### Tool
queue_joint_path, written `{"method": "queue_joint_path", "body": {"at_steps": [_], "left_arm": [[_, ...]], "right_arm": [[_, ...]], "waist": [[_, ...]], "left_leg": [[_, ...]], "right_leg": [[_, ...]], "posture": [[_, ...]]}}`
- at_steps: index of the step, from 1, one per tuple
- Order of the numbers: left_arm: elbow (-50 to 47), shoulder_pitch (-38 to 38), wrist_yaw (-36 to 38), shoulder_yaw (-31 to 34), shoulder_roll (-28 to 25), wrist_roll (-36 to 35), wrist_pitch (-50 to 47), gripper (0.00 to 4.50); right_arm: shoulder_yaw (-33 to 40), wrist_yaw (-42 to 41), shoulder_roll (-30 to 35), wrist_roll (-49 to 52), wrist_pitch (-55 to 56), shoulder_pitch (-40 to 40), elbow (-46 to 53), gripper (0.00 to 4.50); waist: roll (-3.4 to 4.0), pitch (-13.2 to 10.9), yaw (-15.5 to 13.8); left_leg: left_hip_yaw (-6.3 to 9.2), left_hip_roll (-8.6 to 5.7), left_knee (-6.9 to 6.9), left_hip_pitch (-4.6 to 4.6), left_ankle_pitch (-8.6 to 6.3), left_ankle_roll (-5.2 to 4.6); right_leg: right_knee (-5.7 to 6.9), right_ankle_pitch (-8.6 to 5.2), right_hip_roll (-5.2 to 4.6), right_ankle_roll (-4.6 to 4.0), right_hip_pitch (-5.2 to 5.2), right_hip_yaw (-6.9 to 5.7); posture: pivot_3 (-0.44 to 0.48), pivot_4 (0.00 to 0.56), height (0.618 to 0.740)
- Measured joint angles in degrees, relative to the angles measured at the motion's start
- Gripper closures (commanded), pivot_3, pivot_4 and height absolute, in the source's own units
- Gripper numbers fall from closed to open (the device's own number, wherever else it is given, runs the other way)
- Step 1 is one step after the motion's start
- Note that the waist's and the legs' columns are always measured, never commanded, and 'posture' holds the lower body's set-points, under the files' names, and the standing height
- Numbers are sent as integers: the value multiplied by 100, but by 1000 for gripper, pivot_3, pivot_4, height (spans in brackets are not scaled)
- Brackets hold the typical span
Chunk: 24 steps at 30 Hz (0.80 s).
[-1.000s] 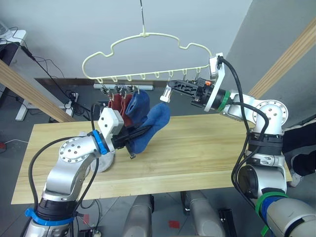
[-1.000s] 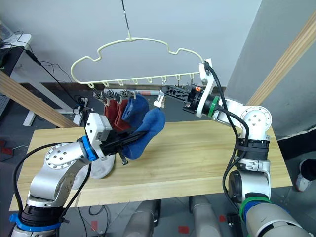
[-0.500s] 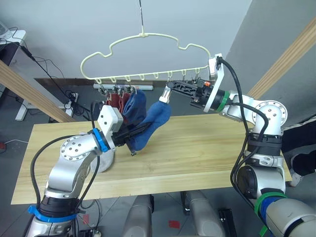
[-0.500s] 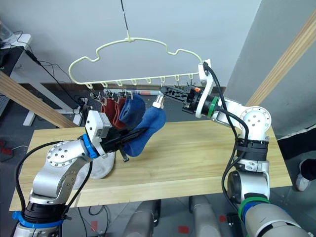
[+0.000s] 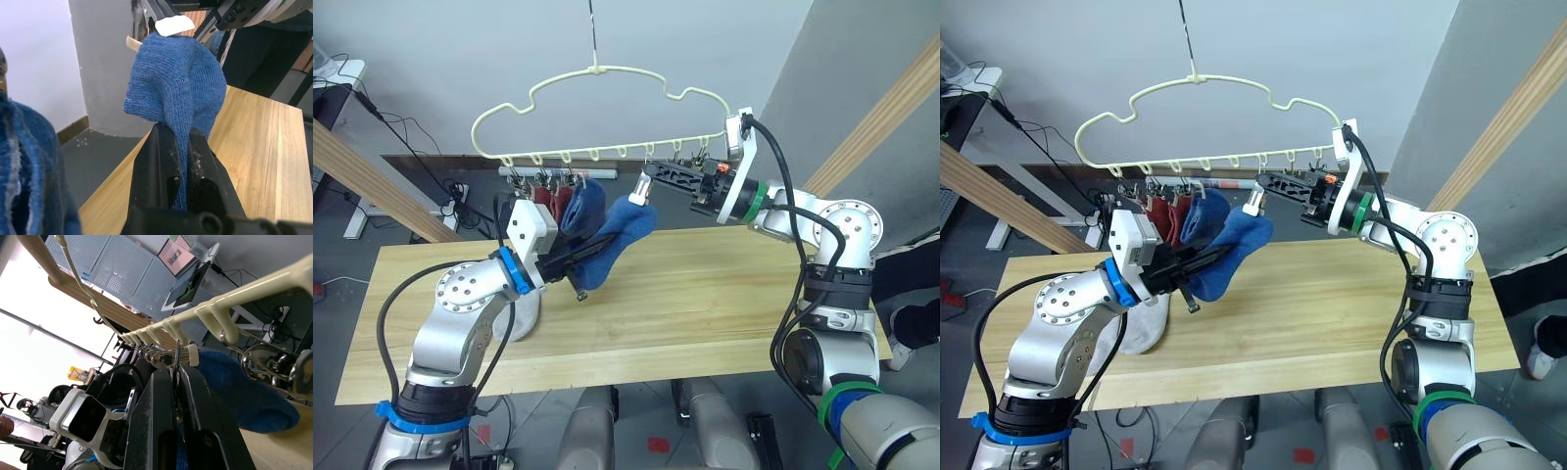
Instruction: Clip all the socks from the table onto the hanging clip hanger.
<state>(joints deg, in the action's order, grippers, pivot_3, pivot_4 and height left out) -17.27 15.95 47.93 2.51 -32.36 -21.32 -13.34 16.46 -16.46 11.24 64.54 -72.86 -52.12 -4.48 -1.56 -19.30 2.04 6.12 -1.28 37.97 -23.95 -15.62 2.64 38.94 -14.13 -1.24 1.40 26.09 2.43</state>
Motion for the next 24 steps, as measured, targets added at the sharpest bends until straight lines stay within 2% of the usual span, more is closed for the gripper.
{"method": "queue_joint_path", "body": {"at_steps": [5, 6, 8, 13, 18, 24], "left_arm": [[4, 25, -8, 0, 2, 1, -5, 4486], [3, 23, -7, 0, 2, 1, -11, 4500], [2, 12, -4, 0, 2, 0, -13, 4500], [0, -11, 3, 0, 1, 0, -15, 4500], [-3, -14, 2, 0, 2, 0, -21, 4500], [-11, -42, -51, -6, -17, 15, -150, 4500]], "right_arm": [[-9, 0, -10, 0, -8, 19, 54, 4500], [-9, 0, -9, 0, -10, 23, 61, 4051], [-2, -9, -14, 27, -17, 24, 62, 3650], [-46, -51, -34, 173, -126, 46, 63, 1746], [-79, -52, -23, 207, -136, 76, 80, 22], [-93, -49, 280, 203, -223, 360, 433, 22]], "waist": [[0, 0, 0], [0, 0, 0], [0, 0, 0], [0, 0, -3], [0, 0, -8], [0, 0, -16]], "left_leg": [[-1, 0, 0, 0, 0, 0], [0, 0, -1, 0, 0, 0], [-1, 0, 0, 0, 0, 0], [1, 0, 0, 0, 0, 0], [1, 0, 0, 0, 0, 0], [2, 0, 0, -2, 0, 0]], "right_leg": [[-1, 0, 0, 0, 0, 0], [-1, 0, 0, 0, 0, 0], [-1, 0, 0, 0, 0, 1], [0, 0, 0, 0, 0, 0], [0, 0, 0, 0, 0, -1], [-2, 0, 0, 0, 0, -1]], "posture": [[36, 371, 740], [36, 370, 740], [36, 371, 740], [37, 367, 740], [35, 363, 740], [34, 358, 740]]}}
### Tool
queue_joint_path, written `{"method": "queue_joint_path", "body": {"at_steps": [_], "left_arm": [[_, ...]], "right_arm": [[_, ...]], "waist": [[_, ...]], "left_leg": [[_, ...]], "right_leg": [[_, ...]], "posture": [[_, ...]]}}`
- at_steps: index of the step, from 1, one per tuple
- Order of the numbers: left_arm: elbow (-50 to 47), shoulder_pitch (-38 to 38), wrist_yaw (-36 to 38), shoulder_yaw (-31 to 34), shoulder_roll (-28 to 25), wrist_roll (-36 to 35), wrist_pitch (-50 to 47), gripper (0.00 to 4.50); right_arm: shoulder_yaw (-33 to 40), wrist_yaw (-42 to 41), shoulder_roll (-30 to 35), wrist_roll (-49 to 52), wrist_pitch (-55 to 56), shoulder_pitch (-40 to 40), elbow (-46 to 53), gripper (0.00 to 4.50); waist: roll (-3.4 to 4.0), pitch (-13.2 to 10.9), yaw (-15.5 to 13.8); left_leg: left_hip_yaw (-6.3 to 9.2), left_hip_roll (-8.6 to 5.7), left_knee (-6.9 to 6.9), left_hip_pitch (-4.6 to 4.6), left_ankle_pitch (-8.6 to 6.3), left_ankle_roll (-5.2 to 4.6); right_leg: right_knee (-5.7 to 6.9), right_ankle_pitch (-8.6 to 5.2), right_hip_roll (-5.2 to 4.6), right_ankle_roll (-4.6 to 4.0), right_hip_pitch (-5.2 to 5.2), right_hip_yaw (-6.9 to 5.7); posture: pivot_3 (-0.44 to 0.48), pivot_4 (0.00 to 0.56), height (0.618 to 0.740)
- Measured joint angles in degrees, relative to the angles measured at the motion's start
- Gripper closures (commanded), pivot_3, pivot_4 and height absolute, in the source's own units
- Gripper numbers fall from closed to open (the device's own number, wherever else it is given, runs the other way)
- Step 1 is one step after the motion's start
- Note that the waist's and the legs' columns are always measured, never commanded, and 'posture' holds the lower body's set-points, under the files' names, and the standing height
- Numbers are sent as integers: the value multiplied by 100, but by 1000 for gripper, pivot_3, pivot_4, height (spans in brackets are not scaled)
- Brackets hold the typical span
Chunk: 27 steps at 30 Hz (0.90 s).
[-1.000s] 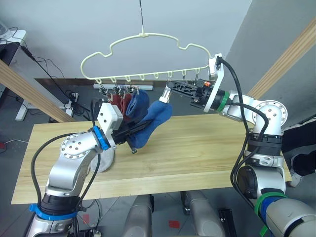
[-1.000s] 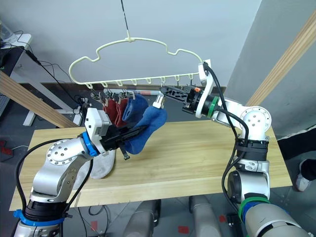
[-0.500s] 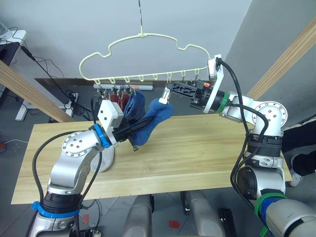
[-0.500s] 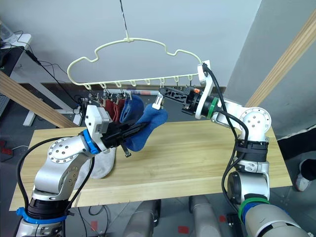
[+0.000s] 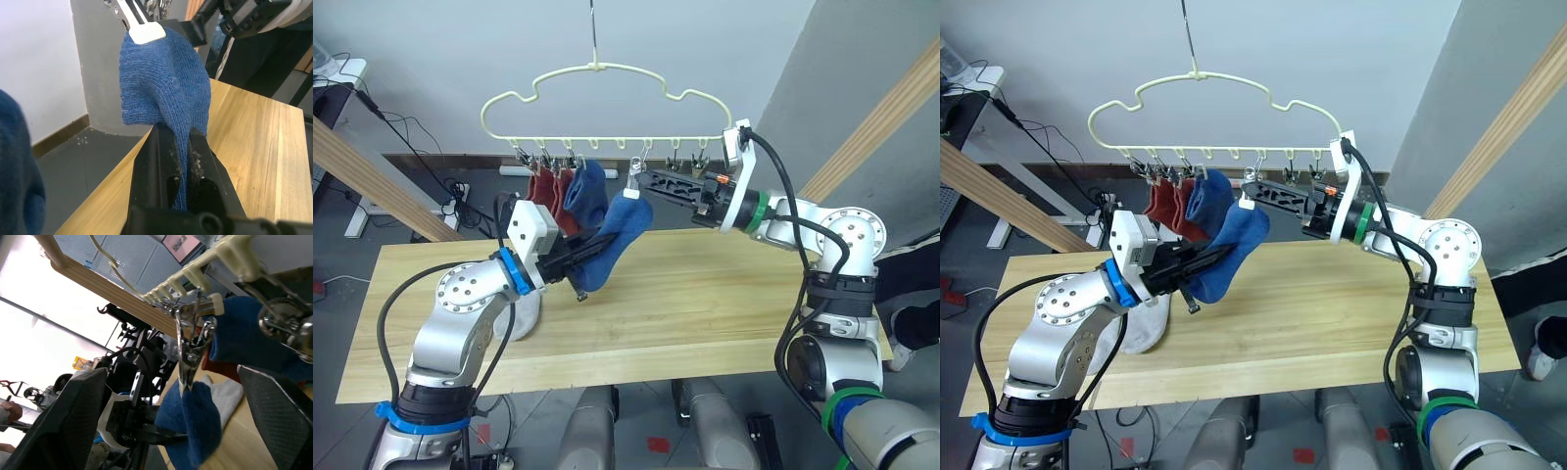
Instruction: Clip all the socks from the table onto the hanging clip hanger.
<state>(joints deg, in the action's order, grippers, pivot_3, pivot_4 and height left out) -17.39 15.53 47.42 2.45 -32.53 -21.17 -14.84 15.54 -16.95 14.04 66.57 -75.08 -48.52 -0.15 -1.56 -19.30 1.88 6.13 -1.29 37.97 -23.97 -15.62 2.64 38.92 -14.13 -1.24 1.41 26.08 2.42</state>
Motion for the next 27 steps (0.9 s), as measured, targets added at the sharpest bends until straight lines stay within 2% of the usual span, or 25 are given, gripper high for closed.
{"method": "queue_joint_path", "body": {"at_steps": [4, 9, 17, 22, 25, 27], "left_arm": [[-7, -69, -311, -20, 5, 123, -269, 4500], [-11, -52, -695, -95, 154, 337, -372, 4500], [-159, -215, -923, -9, 241, 268, -637, 2378], [-528, -486, -954, 286, 68, 47, -959, 901], [-931, -691, -909, 574, -154, -332, -1330, 72], [-1138, -691, -901, 720, -241, -575, -1513, 31]], "right_arm": [[-209, 4, 631, -134, -38, 638, 924, 22], [-465, 406, 656, -446, 238, 1130, 2026, 22], [-1038, 1393, -23, -1071, 815, 1633, 3095, 0], [-1345, 1543, 99, -1723, 1173, 1575, 3166, 0], [-1757, 1661, 168, -2340, 1428, 1554, 3188, 0], [-1966, 1805, 121, -2739, 1586, 1554, 3188, 0]], "waist": [[0, 0, -3], [0, 0, 34], [0, 0, 61], [1, -1, 80], [1, -1, 104], [1, -1, 101]], "left_leg": [[1, 0, 1, -4, 0, 0], [3, 2, 2, 1, 1, 1], [3, 0, 3, 0, 1, 2], [5, 1, 1, 4, 2, 3], [8, 4, -1, 4, 2, 4], [7, 4, 1, 3, 3, 5]], "right_leg": [[-2, 0, 0, 0, 0, -1], [6, 0, 3, 1, 0, 0], [2, -1, 1, 1, 0, 1], [3, -1, 2, 2, -1, -2], [2, -1, 4, 2, 0, -4], [2, -2, 4, 3, -1, -3]], "posture": [[24, 358, 740], [14, 360, 740], [-1, 364, 740], [13, 368, 740], [19, 370, 740], [28, 370, 740]]}}
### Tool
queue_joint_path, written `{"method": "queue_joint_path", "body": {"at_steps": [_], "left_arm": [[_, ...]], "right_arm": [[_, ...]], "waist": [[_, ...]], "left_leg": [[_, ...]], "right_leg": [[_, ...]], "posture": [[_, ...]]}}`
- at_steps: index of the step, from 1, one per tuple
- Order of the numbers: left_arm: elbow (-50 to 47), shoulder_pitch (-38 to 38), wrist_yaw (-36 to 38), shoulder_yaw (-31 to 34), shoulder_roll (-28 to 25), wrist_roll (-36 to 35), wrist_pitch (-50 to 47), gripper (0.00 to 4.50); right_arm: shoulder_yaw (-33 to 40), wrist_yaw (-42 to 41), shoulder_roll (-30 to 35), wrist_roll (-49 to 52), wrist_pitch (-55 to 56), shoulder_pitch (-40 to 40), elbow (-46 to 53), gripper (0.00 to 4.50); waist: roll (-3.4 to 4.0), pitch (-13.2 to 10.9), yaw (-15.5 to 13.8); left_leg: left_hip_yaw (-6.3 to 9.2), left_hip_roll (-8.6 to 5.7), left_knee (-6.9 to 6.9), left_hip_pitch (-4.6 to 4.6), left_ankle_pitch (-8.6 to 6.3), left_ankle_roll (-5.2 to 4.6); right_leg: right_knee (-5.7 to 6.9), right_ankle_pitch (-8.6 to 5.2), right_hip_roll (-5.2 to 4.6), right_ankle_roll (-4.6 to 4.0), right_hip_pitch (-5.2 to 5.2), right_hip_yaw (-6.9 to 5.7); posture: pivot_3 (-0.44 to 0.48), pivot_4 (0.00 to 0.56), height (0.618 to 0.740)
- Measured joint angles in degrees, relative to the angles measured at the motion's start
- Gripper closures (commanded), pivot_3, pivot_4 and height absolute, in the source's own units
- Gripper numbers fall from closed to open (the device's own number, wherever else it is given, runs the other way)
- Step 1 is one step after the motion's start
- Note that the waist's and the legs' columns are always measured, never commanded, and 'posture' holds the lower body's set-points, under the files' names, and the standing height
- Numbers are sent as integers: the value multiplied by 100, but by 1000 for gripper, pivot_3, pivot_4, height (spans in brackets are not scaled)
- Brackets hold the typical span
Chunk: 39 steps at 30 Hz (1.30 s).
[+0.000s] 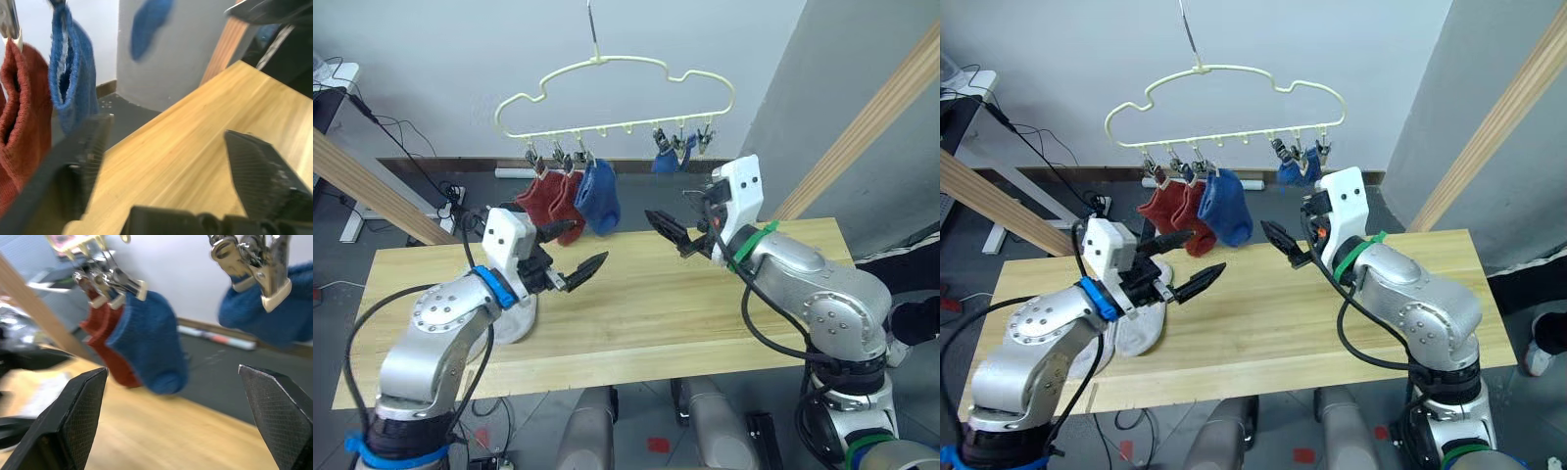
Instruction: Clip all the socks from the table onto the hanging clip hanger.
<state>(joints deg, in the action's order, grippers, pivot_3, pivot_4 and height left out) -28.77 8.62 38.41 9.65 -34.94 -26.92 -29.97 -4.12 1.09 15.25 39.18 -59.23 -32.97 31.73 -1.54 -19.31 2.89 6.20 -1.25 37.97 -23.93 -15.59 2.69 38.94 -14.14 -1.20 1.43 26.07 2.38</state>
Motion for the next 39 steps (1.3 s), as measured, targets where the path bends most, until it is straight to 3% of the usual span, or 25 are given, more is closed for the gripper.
{"method": "queue_joint_path", "body": {"at_steps": [7, 15, 18, 25, 39], "left_arm": [[-429, 499, -306, 317, -37, -711, -576, 31], [-585, 642, -670, 299, 7, -1026, -949, 31], [-609, 667, -740, 295, 0, -1033, -963, 0], [-660, 648, -779, 295, -17, -1057, -966, 0], [-661, 567, -796, 289, -40, -1056, -964, 0]], "right_arm": [[-798, 522, -198, -1607, 762, -84, -62, 0], [-728, 529, -765, -2343, 1308, -261, -761, 0], [-651, 516, -863, -2531, 1520, -261, -856, 579], [-602, 399, -1048, -2797, 1631, -272, -857, 2969], [-634, 279, -1336, -3215, 1504, -278, -734, 2969]], "waist": [[0, 0, -15], [0, 0, -11], [0, 0, -18], [0, 0, -18], [0, 0, -19]], "left_leg": [[-1, -3, 1, 1, 10, 18], [-4, -2, 0, 1, 10, 18], [-2, -3, -1, 2, 7, 13], [-2, -2, -1, 2, 7, 13], [-1, -2, -1, 3, 8, 15]], "right_leg": [[0, 0, 0, 1, -1, 0], [-1, 0, -1, 0, 0, 3], [0, 0, 0, 0, 0, 2], [1, 0, 0, 0, 0, 2], [2, 0, -1, -1, 0, 1]], "posture": [[29, 372, 740], [35, 372, 740], [37, 370, 740], [43, 368, 740], [52, 356, 740]]}}
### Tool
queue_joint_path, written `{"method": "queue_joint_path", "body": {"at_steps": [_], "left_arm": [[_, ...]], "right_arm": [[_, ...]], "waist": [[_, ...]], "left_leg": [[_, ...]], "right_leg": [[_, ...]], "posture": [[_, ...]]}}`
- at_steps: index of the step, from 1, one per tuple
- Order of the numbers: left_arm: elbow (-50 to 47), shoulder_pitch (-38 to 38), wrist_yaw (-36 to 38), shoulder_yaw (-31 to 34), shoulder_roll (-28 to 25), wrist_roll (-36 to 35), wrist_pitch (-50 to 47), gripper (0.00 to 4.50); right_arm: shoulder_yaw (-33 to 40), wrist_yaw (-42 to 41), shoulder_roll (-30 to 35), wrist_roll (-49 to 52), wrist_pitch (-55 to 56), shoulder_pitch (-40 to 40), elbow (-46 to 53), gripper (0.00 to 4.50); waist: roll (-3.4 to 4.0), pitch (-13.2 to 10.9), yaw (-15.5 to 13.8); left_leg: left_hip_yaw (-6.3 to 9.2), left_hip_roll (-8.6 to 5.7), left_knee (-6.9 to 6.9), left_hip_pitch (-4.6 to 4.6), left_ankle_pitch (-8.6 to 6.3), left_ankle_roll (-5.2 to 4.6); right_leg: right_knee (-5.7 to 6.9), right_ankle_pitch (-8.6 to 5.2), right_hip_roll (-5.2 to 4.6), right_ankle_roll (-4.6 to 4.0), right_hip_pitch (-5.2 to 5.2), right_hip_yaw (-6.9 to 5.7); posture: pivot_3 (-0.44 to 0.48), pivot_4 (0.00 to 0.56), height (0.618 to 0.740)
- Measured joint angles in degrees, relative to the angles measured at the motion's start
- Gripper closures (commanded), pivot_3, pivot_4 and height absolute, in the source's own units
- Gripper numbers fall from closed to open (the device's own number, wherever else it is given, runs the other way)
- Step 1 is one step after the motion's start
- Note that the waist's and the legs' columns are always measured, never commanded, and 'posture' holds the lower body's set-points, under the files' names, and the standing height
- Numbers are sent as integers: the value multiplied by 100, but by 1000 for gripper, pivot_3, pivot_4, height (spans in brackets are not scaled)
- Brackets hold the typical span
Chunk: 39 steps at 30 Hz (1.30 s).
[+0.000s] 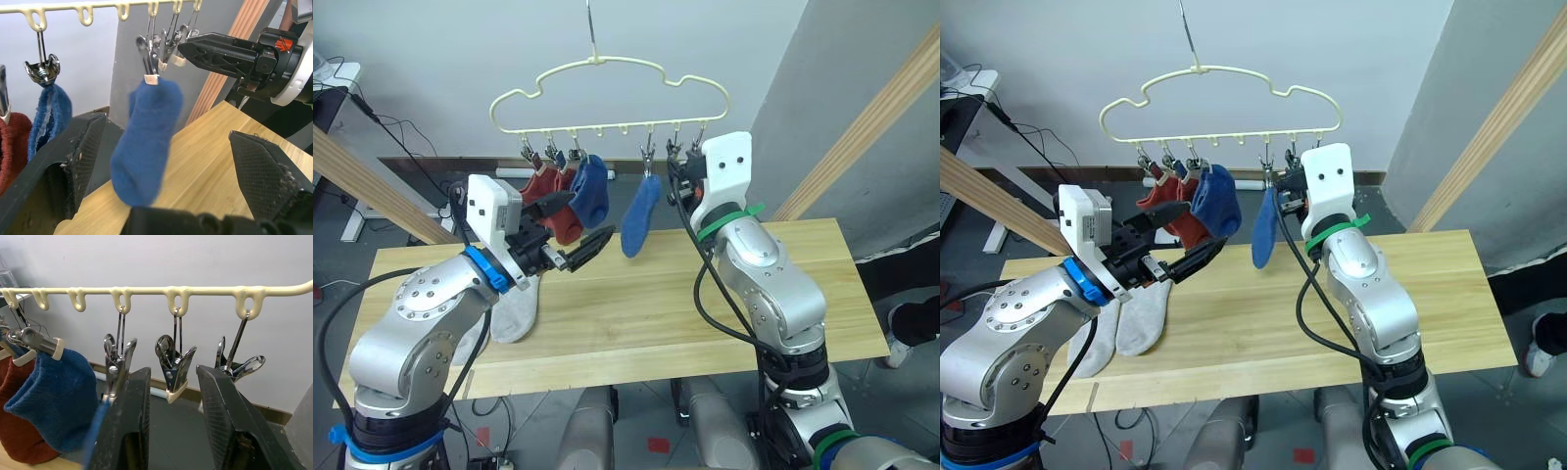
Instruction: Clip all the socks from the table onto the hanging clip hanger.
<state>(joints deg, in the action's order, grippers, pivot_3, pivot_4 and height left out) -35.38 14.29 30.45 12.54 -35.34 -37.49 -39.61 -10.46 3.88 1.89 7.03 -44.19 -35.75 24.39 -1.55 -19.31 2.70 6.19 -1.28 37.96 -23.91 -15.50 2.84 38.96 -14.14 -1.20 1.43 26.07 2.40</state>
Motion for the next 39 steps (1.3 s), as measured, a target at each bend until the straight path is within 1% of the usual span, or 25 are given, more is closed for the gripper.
{"method": "queue_joint_path", "body": {"at_steps": [4, 16, 23, 34, 39], "left_arm": [[0, 1, 1, -66, -1, 1, 2, 0], [-2, -4, -5, -84, -20, 0, 5, 0], [-8, -47, -86, -85, -19, 1, 13, 0], [-17, -120, -105, -88, -19, 1, 37, 0], [-17, -121, -101, -91, -20, 12, 71, 0]], "right_arm": [[14, 19, -198, -129, -17, -101, -166, 2969], [101, 28, -387, -392, 11, -246, -627, 2969], [250, 79, -417, -584, 115, -414, -826, 2969], [266, 119, -466, -706, 139, -543, -951, 2969], [386, 125, -595, -749, 255, -670, -1099, 2969]], "waist": [[0, 0, -5], [0, 0, -34], [0, 0, -43], [0, 0, -45], [0, 0, -51]], "left_leg": [[1, 0, 0, -1, 2, 3], [0, 0, 0, -1, 3, 5], [0, 0, 0, -1, 2, 4], [0, 0, 0, 0, 1, 1], [-1, 0, 0, -1, 1, 1]], "right_leg": [[-1, 0, 0, 0, 0, -1], [0, 0, 0, -1, 0, 0], [-1, 0, 0, -1, 1, 0], [0, 1, 0, -1, 1, 0], [0, 1, 0, -1, 1, 0]], "posture": [[53, 353, 740], [64, 350, 740], [66, 350, 740], [63, 352, 740], [64, 352, 740]]}}
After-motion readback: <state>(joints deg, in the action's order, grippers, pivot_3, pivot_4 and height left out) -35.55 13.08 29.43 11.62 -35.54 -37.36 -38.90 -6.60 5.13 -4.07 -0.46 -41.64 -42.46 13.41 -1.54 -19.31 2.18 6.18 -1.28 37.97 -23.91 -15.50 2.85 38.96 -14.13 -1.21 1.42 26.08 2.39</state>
